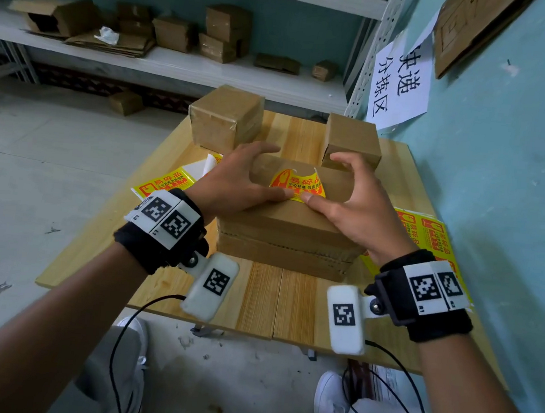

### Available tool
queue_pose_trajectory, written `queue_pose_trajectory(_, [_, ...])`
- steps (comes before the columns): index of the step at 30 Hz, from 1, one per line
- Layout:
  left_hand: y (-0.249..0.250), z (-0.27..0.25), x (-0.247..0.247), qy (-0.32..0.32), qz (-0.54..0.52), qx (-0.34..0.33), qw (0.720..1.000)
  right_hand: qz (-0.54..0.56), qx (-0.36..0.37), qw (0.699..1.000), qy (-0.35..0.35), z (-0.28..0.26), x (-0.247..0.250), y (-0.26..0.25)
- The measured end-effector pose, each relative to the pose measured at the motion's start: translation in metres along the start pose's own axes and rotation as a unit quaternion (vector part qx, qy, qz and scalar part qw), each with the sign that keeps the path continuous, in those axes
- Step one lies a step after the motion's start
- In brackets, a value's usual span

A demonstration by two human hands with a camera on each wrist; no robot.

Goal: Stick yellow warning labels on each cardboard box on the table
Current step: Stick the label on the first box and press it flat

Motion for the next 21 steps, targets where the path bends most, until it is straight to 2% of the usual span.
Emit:
queue_pose_trajectory(10, [-0.003,-0.006,0.002,-0.043,-0.149,0.025,0.988,0.119,-0.009,0.992,-0.041,-0.004,0.005,0.004])
queue_pose_trajectory(21, [-0.004,-0.007,0.006,-0.064,-0.222,0.04,0.972,0.198,-0.019,0.977,-0.076,-0.004,0.006,0.012])
Point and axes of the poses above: each hand's wrist, its own z-axis towards the middle knuckle, its own x-axis out of the back of the hand, y = z × x, the point moved 8 cm from there along z, towards the middle knuckle, and after that the axes turned 10 degrees about -z, right-handed, at the moved point
